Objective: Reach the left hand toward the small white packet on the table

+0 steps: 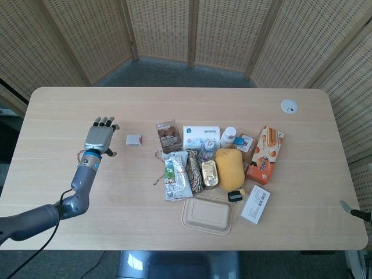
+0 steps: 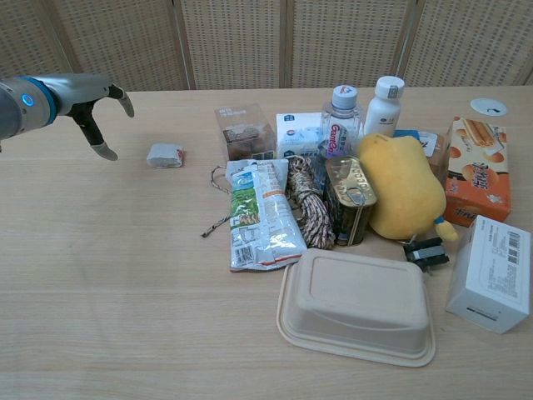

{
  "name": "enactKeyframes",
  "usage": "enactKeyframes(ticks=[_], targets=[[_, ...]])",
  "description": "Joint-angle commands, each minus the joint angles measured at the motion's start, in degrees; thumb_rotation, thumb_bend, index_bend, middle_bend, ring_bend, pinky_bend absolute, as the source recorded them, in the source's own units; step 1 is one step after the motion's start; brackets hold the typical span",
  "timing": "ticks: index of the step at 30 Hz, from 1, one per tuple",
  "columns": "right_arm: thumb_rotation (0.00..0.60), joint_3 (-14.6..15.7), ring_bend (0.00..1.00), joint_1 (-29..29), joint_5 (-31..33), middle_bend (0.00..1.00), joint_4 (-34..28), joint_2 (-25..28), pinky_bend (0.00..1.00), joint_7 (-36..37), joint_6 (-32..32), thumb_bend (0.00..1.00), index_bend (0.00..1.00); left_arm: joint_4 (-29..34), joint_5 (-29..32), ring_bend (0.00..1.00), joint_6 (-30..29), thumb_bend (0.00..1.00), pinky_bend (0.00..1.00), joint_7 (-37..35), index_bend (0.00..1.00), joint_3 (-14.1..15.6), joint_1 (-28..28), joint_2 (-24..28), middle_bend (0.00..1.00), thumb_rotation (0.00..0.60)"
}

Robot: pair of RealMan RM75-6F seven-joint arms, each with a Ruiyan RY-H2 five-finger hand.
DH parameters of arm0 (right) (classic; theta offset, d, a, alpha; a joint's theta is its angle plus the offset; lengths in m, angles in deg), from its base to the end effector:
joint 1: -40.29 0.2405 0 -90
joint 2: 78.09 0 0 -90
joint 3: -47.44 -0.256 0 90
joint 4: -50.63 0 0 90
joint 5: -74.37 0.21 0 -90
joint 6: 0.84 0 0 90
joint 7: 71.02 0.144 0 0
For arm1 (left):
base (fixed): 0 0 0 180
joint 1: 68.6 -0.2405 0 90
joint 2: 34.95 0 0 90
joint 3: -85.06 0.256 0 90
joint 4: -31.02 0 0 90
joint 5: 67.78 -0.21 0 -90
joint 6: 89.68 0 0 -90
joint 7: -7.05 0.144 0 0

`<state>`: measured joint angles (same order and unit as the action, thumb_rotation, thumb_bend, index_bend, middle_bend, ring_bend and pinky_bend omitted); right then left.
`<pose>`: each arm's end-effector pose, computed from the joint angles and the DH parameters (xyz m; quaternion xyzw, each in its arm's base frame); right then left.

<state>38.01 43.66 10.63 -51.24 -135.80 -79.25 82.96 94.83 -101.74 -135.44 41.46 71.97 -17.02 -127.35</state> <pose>-0.3313 -0.1847 0.2084 0.4705 -0.4355 0.3127 0.7009 -0.1992 0.4293 -0.0005 -0.6890 -0.4179 -0.2264 0.5472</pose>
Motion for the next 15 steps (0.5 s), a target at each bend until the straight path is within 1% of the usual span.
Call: enactKeyframes(ticks=[1, 15], targets=[[0.545, -0.1, 0.00, -0.6, 0.5, 0.00, -0.5, 0.4, 0.00, -0.2, 0.6, 0.00, 0.00, -5.5, 1.5, 0.00, 2.6, 0.18, 0.00, 0.6, 0.23, 0.0, 2.3, -3.8, 0.00, 0.600], [0.543, -0.1, 0.00, -4.0, 2.3, 0.00, -3.5, 1.8, 0.00, -0.6, 4.4, 0.00, 0.00, -23.0, 2.6, 0.00, 12.2, 0.18, 0.00, -0.9, 0.23, -0.8, 7.3, -13.5, 0.00, 0.600]])
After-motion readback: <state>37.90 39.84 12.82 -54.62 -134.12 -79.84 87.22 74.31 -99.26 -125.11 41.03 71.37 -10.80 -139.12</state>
